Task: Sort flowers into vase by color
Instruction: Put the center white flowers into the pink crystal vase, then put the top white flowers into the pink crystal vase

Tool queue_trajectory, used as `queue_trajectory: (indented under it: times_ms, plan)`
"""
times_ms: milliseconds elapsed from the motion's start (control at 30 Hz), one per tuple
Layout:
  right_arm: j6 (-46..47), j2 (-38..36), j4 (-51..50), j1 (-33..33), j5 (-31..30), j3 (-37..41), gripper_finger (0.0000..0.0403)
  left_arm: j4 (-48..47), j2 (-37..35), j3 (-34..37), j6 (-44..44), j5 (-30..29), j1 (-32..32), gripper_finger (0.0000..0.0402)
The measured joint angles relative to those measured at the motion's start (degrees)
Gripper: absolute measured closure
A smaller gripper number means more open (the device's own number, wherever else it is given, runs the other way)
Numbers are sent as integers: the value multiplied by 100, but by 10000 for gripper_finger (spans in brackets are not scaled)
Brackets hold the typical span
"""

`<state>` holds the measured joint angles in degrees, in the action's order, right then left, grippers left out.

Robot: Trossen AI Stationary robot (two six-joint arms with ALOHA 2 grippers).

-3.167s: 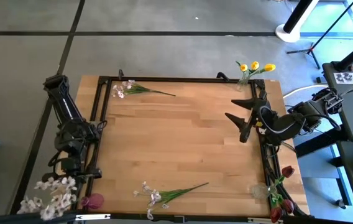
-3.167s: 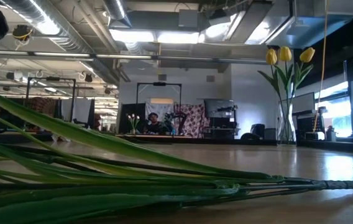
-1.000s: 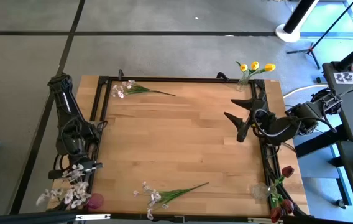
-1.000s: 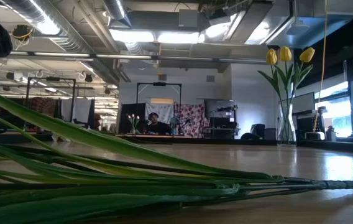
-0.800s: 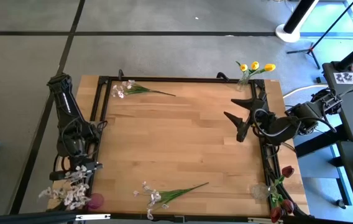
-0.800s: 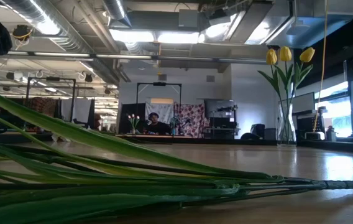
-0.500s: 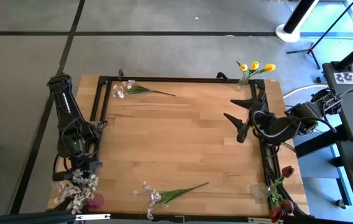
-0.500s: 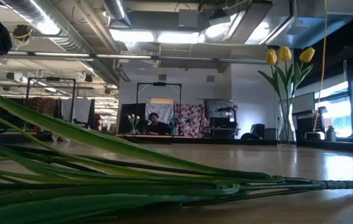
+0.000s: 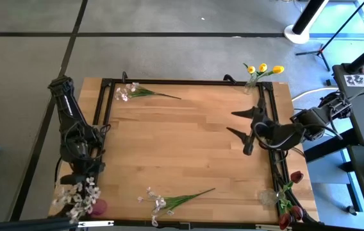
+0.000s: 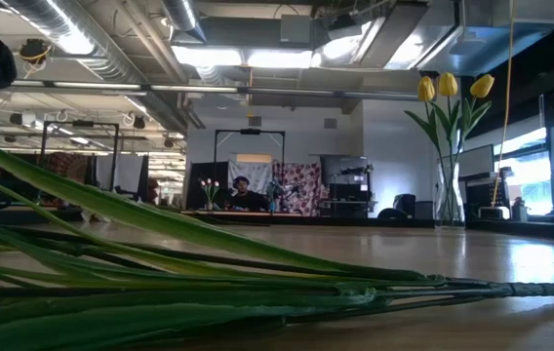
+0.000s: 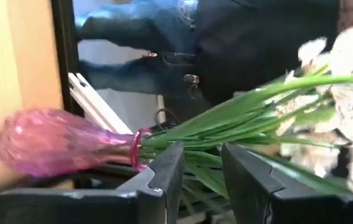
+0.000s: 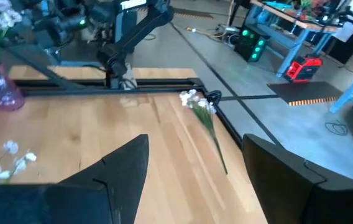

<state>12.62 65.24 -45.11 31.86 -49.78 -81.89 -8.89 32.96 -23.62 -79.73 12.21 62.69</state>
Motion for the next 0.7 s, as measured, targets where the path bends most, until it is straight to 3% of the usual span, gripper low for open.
queue_trajectory:
  times_ms: [133, 367, 567, 700]
  plan:
    - [-236, 104, 2, 0, 143, 0, 143, -280, -8, -379, -513, 132, -57, 296]
    - [-419, 177, 14, 0, 118, 0, 143, -3071, -9, -1653, -522, 72, -54, 296]
    - [-439, 179, 7, 0, 168, 0, 143, -5120, -9, -2596, -395, -1133, -54, 296]
    - [-439, 179, 43, 0, 181, 0, 143, -6203, -12, -3133, -415, -2539, -54, 296]
